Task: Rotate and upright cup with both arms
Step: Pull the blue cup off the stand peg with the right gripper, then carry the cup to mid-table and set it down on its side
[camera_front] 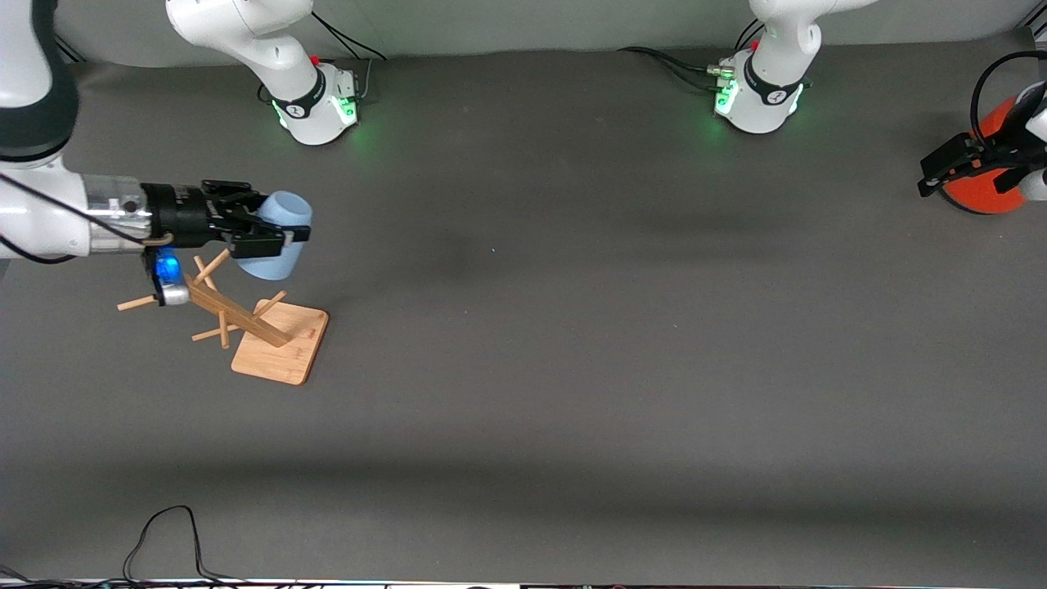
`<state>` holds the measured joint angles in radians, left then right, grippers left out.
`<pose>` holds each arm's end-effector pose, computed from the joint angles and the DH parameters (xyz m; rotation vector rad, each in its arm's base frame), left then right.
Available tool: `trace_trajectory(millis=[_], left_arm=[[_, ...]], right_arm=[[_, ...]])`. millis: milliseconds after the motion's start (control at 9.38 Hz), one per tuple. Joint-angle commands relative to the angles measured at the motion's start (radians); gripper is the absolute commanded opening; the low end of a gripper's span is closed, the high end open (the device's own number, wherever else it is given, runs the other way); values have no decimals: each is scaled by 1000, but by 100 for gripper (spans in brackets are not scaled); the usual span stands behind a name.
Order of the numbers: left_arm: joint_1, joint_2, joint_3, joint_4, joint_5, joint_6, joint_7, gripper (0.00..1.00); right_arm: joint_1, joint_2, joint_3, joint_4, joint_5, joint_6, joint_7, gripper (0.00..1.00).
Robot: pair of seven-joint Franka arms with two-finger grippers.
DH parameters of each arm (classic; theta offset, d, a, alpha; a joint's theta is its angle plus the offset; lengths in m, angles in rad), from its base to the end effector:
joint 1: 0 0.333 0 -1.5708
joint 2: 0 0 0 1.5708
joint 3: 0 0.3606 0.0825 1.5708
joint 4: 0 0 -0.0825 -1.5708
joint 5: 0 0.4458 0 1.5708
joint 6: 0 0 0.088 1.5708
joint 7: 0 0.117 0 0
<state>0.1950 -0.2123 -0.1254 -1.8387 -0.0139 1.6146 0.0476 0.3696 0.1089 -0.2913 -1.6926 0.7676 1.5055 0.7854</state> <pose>0.5408 0.0295 0.6414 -3.1296 -0.0402 0.0221 0.6216 0.1422 0.5568 -2.3051 0.9410 0.7339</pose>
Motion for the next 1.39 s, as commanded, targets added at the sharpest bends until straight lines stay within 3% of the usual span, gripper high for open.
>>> trace_trajectory(millis=[0,213,427,640,747,853,1067,1280], left_arm=[[7,-15,4,-27,-9,14,17,100],[9,-16,6,-65,-9,57,15,100],[11,-15,9,-76,-9,67,14,100],[21,-15,9,-85,-8,70,14,100],[23,-15,7,-85,-8,70,14,100],[23,-13,9,-86,-9,70,8,100],[23,-10,7,-91,-8,70,0,100],[21,-7,7,-91,-9,71,-27,100]], right_arm=[[102,127,-3,109,36,158,73,23],[198,278,-3,192,107,337,84,25],[303,439,-3,292,105,511,84,26],[389,633,0,484,93,588,110,26],[444,712,-2,531,90,681,112,26],[492,798,0,566,60,768,110,26],[564,938,3,661,-174,828,109,26],[617,989,9,679,-298,829,95,26]])
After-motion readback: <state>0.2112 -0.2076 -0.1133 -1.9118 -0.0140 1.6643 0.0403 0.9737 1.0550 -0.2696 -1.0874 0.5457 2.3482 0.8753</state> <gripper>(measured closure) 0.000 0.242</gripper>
